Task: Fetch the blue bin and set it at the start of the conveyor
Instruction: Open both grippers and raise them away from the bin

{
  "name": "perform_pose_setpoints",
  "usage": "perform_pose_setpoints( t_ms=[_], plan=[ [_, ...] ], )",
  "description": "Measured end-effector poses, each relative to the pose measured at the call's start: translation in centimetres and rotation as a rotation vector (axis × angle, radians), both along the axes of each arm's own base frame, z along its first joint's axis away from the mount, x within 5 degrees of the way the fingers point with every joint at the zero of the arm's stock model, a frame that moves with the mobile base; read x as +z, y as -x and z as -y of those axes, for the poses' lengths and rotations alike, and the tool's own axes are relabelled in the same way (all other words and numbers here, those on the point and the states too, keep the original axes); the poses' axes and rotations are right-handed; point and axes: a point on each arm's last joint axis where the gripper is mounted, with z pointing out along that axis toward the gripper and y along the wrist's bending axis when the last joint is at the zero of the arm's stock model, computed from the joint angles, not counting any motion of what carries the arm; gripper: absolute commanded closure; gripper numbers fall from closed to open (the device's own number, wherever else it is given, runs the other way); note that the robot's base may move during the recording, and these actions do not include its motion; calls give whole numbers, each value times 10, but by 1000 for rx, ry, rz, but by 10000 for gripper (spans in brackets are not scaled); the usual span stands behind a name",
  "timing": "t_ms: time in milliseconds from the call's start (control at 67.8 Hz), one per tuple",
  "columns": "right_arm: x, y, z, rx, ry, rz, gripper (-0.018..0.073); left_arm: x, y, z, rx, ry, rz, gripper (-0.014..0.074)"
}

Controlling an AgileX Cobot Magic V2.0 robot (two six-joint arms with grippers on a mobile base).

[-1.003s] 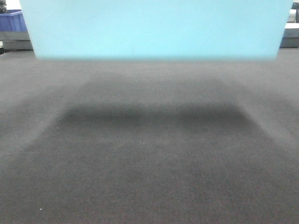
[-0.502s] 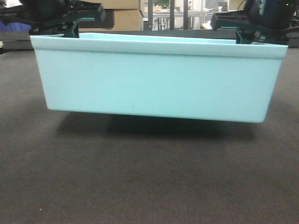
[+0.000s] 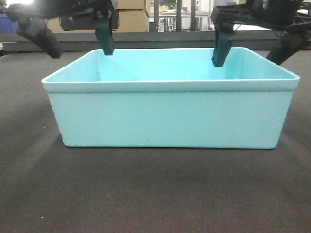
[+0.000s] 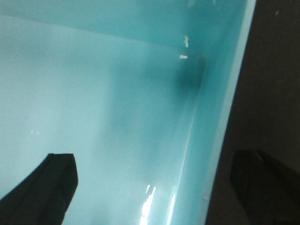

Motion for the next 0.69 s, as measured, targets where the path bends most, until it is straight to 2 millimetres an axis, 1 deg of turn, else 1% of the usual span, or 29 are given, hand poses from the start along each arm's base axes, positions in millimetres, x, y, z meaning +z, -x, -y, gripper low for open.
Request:
perform_pose_setpoints(
  t_ms=[15,103,148,207,251,280,295,310,325,339,369,398,428,502,531,605,693],
  plan=[
    [2,1,0,1,2,7,0,1,1,0,0,-2,2,41],
    [21,9,11,-18,4,60,13,24,10,-8,-2,-15,61,77],
    [33,13,19,-39,3,96,45,31,14,-12,1,-24,78,115],
    [45,19,31,-71,3,131,115,43,20,-21,17,-30,97,196],
    [59,27,43,-103,2,170,202,49,23,-30,33,-36,107,292],
    [64,30,48,-117,1,183,259,54,25,-36,42,-39,114,354],
    [67,32,51,-126,2,187,289,55,26,-39,48,-41,115,403],
    [69,34,56,-138,5,193,320,57,27,-42,52,-45,119,420],
    [74,38,59,-147,7,205,368,59,27,-47,62,-47,122,454],
    [76,40,62,-154,11,208,383,59,27,-48,66,-50,121,489],
    [81,44,67,-170,16,219,445,61,29,-54,75,-53,128,578],
    [85,48,72,-183,25,229,519,62,30,-62,93,-55,131,648],
    [89,52,77,-195,35,239,573,63,32,-68,107,-60,132,711],
    [91,63,84,-213,58,254,702,60,38,-83,141,-65,139,707],
    [90,67,85,-217,66,252,729,57,41,-87,149,-66,138,707],
    [81,75,87,-219,82,251,720,48,48,-99,175,-60,147,707],
    [63,84,87,-221,87,243,720,31,60,-108,189,-54,150,707]
  ],
)
